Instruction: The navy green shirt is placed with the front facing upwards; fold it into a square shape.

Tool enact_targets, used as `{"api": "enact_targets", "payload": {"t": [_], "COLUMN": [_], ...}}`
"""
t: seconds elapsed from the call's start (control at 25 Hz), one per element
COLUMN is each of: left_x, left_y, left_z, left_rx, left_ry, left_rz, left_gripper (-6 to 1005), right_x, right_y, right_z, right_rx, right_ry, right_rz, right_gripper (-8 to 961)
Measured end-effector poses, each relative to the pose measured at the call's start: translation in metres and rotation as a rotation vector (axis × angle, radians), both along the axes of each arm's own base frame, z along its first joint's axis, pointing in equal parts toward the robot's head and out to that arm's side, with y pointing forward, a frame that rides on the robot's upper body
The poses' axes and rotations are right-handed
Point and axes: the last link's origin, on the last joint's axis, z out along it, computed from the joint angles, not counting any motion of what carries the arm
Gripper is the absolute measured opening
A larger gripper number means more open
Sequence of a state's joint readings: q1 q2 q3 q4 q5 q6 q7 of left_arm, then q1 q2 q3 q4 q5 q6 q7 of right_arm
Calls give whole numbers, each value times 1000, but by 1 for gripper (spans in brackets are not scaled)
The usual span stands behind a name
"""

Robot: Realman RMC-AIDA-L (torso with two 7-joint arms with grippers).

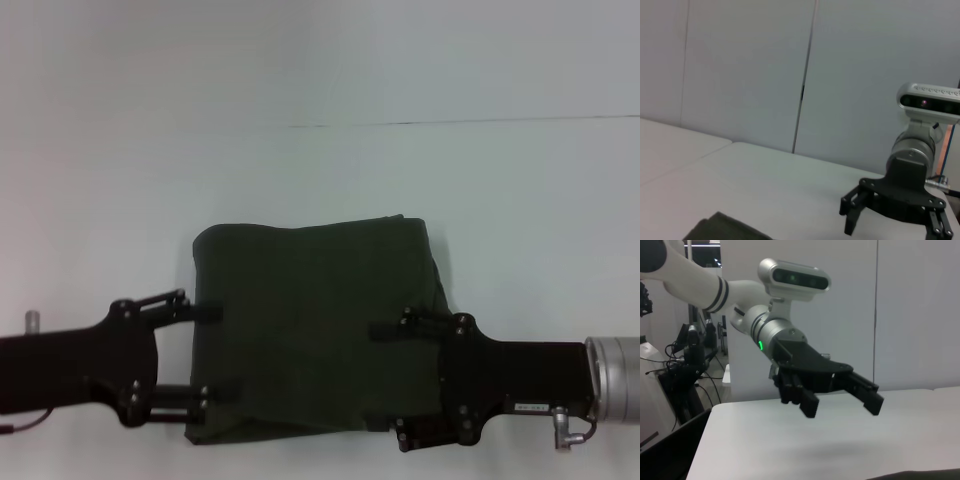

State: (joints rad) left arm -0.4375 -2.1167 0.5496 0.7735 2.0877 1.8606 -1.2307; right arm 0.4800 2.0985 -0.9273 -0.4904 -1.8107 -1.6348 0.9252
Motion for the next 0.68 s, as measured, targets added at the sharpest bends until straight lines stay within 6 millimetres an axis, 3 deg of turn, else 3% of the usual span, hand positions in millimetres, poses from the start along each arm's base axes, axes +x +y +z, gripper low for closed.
{"api": "enact_targets", "payload": {"t": [0.68], "left_x": [-6], "left_y": [-12], "left_z": [-4], "left_rx": [-43], "left_ry": [13], "left_rz": [4], "left_gripper": [905], "right_x": [2], "right_y": [7], "right_z": [-13], "right_rx": [-2], "right_ry": [-28], "right_rz": [-53], "right_gripper": [930]}}
